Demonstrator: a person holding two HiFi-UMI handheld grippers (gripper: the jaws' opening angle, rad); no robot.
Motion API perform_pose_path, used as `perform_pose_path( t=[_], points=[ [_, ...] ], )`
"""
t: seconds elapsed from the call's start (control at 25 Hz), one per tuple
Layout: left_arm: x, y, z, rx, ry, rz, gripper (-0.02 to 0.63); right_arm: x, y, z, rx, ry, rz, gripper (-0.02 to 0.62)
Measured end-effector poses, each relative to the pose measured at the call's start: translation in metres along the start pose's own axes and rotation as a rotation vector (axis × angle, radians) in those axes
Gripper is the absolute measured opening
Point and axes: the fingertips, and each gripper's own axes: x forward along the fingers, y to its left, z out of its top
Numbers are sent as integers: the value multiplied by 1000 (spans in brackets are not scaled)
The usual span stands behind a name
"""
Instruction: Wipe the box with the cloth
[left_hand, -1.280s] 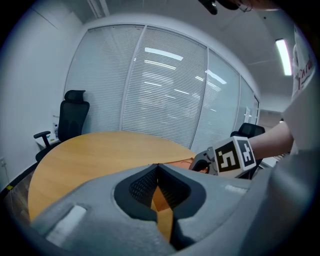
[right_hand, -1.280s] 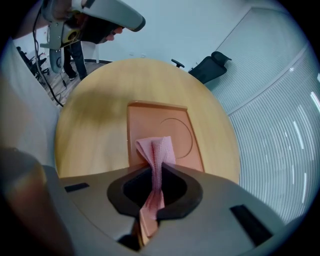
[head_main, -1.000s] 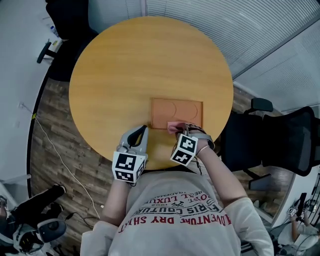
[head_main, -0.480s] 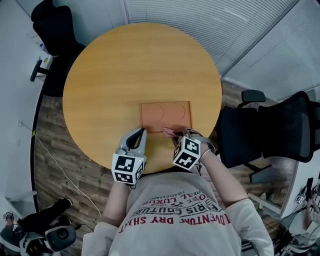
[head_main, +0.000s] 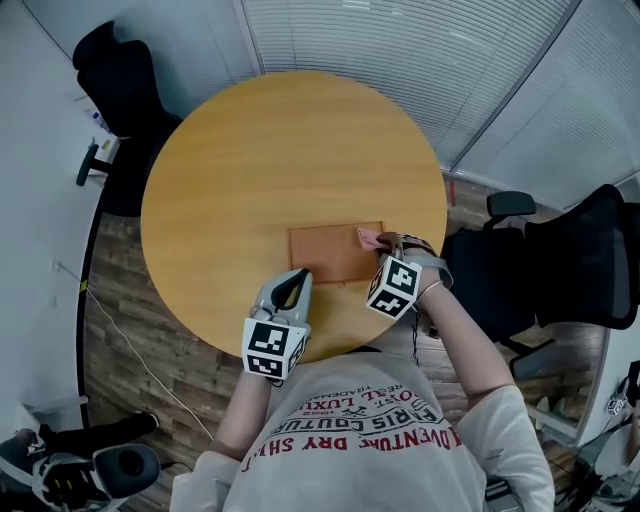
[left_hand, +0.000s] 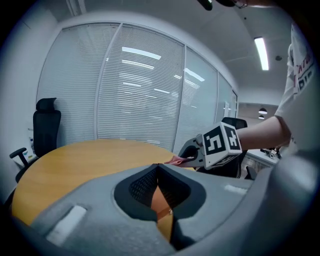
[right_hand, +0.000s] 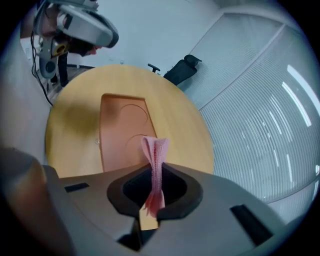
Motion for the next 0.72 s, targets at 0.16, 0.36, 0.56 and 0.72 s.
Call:
perform_pose_path(
  t=[0.16,0.36,0.56,0.72],
  points=[
    [-1,-1,-3,19,29,12,9,24,-14,2,-79,-6,-58,31],
    [-1,3,-4,29,40,23,9,49,-7,6,-101,-2,-16,31],
    [0,4,-6,29,41,42,9,61,9,-2,-116,37,45,32],
    [0,13,-9,13,39,52,9,67,10,1,-67,20,72,31]
  ],
)
